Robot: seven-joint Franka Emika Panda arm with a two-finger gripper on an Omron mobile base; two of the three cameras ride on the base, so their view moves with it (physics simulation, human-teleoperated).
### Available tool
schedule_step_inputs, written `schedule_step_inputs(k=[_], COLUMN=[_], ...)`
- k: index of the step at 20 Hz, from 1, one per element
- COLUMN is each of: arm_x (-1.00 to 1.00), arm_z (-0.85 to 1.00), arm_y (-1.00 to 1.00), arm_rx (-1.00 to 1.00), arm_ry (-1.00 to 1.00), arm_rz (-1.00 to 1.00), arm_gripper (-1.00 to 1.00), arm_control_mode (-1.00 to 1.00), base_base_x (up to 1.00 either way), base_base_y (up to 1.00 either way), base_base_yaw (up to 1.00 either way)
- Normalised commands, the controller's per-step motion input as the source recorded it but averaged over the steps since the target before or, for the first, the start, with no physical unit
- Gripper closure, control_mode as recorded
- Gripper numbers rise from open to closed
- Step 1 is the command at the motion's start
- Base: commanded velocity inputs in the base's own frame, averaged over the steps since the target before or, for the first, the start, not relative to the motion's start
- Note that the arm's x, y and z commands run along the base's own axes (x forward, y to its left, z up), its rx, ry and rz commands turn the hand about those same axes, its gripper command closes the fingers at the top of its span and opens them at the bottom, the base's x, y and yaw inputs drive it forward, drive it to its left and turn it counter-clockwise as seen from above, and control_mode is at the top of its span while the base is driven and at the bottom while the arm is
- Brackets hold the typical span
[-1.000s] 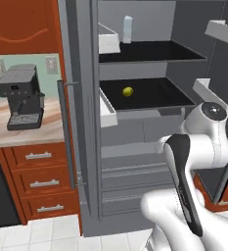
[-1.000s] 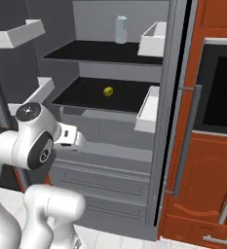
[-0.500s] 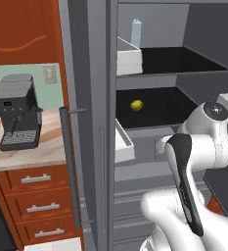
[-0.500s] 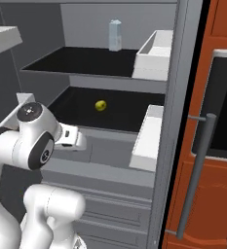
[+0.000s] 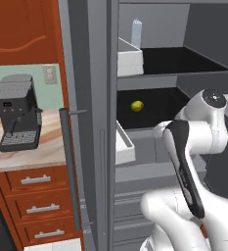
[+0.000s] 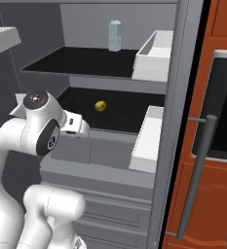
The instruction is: Pick the orange and pear from the fridge and place them on the plate next to the blender to make a fruit smoothie.
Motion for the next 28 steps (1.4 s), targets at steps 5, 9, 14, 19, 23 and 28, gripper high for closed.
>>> schedule_step_inputs(k=[5,9,14,19,23,28], arm_x=[0.72,0.96,0.93,0.93,0.98,0.79], arm_z=[0.41,0.02,-0.28,-0.41,-0.43,-0.26], arm_y=[0.0,0.02,0.05,0.01,0.0,0.0], arm_rx=[0.05,0.0,0.0,0.0,0.02,0.0], arm_ry=[0.0,-0.03,0.0,0.01,0.04,0.0], arm_rz=[-0.06,-0.09,-0.04,-0.01,0.0,0.0], arm_gripper=[-1.0,-1.0,-1.0,-1.0,-1.0,-1.0], arm_control_mode=[-1.0,-1.0,-1.0,-1.0,-1.0,-1.0], base_base_x=[0.0,0.0,0.0,0.0,0.0,0.0], base_base_y=[0.0,0.0,0.0,0.0,0.0,0.0], base_base_yaw=[0.0,0.0,0.0,0.0,0.0,0.0])
